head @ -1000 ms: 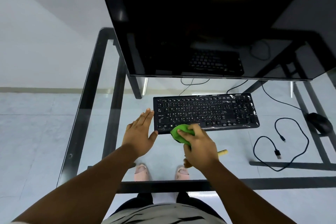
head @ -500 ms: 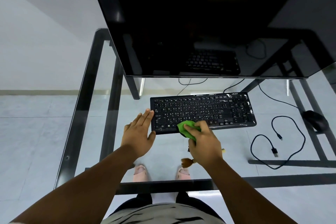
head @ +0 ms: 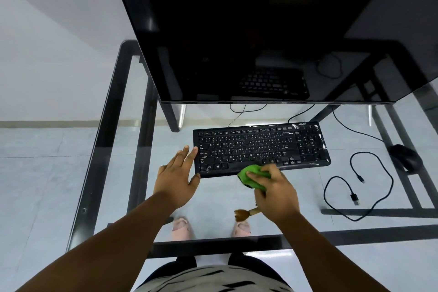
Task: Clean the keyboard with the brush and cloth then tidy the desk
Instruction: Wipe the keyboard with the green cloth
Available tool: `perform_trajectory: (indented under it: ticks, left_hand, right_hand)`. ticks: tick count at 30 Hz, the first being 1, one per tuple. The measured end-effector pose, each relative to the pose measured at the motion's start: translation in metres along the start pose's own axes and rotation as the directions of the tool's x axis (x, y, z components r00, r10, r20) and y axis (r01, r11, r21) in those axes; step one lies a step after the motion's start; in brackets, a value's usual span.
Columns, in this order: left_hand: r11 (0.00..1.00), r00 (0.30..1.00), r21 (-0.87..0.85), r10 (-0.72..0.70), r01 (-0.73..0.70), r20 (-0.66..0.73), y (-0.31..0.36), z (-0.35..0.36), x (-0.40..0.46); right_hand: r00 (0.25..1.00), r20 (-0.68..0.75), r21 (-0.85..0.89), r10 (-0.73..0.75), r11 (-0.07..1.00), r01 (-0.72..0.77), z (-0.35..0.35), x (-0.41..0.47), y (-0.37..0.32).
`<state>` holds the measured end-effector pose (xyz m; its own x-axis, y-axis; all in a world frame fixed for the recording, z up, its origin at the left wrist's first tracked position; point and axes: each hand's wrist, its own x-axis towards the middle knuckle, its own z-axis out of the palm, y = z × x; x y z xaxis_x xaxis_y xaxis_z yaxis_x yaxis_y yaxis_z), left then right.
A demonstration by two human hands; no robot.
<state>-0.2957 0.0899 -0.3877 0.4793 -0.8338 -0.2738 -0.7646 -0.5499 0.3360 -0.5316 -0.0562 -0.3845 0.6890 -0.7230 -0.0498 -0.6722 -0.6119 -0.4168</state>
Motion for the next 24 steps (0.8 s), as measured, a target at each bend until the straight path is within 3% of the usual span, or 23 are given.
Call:
perform_trajectory:
  ticks: [5, 11, 14, 19, 21, 24]
  left_hand:
    - [1.0, 1.0, 0.004, -0.015, 0.015, -0.008, 0.006, 0.0, 0.0]
    - [0.998, 0.991, 0.002, -0.063, 0.064, -0.117, 0.03, 0.003, 0.006]
    - [1.0, 0.993, 0.027, -0.011, 0.015, -0.117, 0.045, 0.008, 0.011]
    - [0.995, 0.993, 0.067, 0.073, -0.067, -0.089, 0.076, 0.017, 0.017]
    - [0.993, 0.994, 0.081, 0.095, -0.09, -0.058, 0.086, 0.019, 0.019]
    - [0.987, 0.992, 0.103, 0.124, -0.121, -0.023, 0.101, 0.023, 0.023]
  right_hand:
    - [0.959, -0.144, 0.084, 0.246, 0.968, -0.235, -0.008, -0.002, 0.028]
    - [1.0, 0.0, 0.014, 0.021, 1.0, -0.021, -0.008, 0.001, 0.012]
    - [0.997, -0.008, -0.01, 0.079, 0.997, -0.079, -0.017, -0.003, 0.031]
    - [0.922, -0.147, 0.113, 0.357, 0.932, -0.343, -0.031, -0.015, 0.078]
    - [0.921, -0.175, 0.145, 0.347, 0.935, -0.325, -0.03, -0.013, 0.077]
    - [0.971, -0.137, 0.101, 0.194, 0.978, -0.181, -0.026, -0.006, 0.06]
